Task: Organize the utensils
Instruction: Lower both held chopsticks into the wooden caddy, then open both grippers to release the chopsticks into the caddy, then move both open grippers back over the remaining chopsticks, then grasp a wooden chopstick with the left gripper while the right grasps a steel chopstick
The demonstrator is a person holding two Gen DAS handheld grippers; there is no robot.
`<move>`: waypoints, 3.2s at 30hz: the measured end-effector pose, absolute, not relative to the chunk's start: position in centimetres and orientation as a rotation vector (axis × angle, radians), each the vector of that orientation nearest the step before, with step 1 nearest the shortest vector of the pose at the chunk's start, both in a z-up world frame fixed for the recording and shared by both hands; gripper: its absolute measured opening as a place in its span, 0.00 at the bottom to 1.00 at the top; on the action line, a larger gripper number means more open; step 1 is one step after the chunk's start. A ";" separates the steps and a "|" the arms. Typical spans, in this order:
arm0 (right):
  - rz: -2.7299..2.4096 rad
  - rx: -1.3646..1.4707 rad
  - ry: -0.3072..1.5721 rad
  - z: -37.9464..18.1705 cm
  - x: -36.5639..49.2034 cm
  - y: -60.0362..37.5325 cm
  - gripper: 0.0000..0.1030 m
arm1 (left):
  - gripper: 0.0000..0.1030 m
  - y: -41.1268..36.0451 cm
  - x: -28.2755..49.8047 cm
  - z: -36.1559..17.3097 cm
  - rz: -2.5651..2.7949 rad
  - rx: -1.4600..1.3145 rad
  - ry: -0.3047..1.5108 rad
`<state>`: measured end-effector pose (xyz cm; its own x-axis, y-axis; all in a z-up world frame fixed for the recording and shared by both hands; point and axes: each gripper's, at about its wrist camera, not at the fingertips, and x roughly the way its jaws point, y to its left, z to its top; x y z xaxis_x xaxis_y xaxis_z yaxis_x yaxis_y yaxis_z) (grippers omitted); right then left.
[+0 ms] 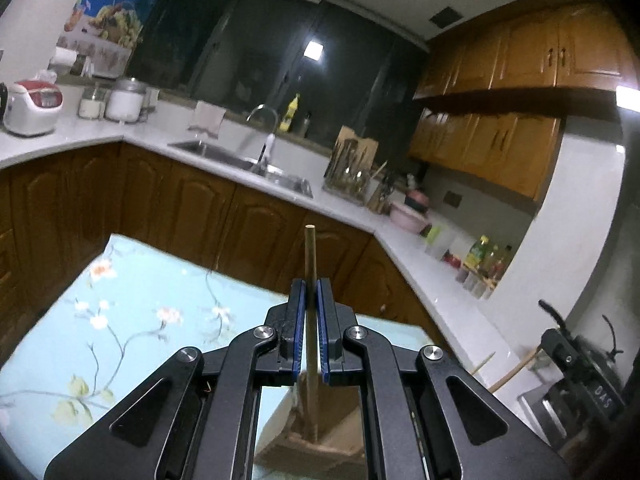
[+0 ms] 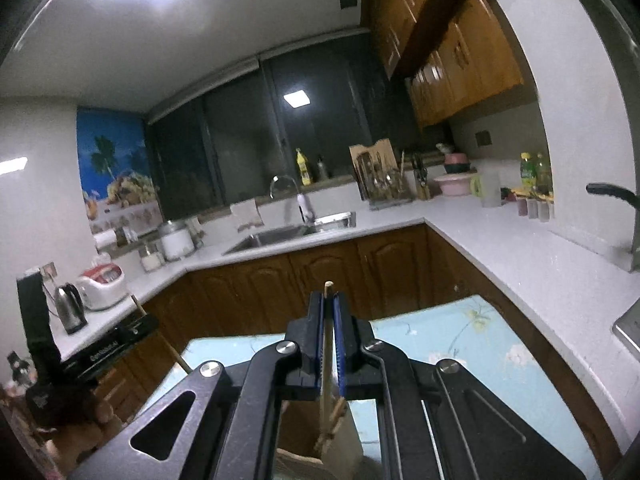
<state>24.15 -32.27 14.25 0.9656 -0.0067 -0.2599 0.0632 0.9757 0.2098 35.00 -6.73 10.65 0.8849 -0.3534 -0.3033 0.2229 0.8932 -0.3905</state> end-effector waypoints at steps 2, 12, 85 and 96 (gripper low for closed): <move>-0.032 0.224 0.280 13.2 24.5 -32.4 0.05 | 0.05 -6.9 35.1 9.6 -0.315 -0.346 0.399; -0.007 0.246 0.354 11.8 25.6 -33.0 0.05 | 0.06 -8.3 35.3 7.8 -0.348 -0.262 0.460; -0.033 0.317 0.738 -0.9 11.9 -34.1 0.57 | 0.76 -5.0 20.4 -3.0 -0.324 -0.123 0.849; 0.003 0.318 0.871 -3.8 17.1 -33.2 0.28 | 0.62 -9.6 26.0 -5.0 -0.422 -0.104 0.973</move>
